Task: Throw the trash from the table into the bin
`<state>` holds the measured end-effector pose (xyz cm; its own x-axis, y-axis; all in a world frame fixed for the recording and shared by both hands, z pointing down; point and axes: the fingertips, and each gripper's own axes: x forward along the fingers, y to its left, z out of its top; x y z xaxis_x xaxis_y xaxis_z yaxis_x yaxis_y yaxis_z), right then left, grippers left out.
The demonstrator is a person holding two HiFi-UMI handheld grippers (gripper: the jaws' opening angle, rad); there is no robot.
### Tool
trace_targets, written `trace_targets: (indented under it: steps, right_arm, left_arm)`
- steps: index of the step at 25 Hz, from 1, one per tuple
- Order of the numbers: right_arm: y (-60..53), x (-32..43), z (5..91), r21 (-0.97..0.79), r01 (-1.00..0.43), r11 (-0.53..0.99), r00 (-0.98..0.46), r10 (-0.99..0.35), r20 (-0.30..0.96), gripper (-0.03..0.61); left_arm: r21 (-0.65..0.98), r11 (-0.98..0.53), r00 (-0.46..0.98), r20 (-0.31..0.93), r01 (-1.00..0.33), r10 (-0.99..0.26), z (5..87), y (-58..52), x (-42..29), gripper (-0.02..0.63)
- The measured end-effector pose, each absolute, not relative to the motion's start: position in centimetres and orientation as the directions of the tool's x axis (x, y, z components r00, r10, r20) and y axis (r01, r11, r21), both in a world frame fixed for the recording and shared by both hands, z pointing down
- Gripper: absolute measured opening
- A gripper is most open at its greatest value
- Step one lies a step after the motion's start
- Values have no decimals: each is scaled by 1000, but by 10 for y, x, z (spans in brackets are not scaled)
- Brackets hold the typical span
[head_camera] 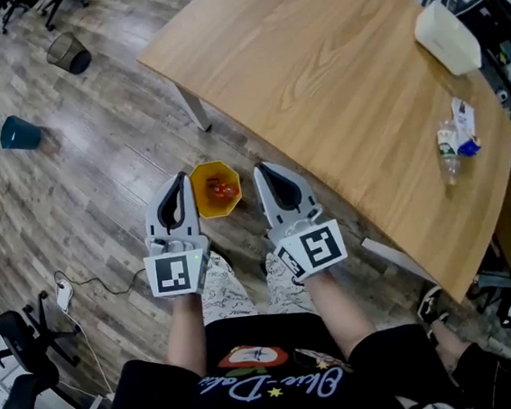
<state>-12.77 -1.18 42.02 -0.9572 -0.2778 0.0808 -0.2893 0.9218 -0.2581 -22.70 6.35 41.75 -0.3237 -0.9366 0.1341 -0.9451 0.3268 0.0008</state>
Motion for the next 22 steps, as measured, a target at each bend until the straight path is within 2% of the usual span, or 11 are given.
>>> trace_targets:
  steps: [9, 13, 18, 22]
  right_arm:
    - [-67, -52, 363, -268, -451, 851, -884, -467, 5, 6]
    - [-100, -4, 347, -209, -531, 821, -838, -546, -16, 6]
    - [-141, 67, 342, -158, -639, 753, -760, -649, -19, 6]
    - [-164, 123, 343, -149, -706, 693, -700, -715, -8, 6]
  left_arm:
    - [-49, 214, -217, 81, -976, -973, 354, 11, -183, 11]
    - [-55, 132, -133, 17, -990, -991, 326, -22, -156, 11]
    - [-40, 98, -100, 58, -994, -993, 323, -53, -124, 11]
    - [-106, 38, -43, 39, -994, -998, 311, -85, -87, 11]
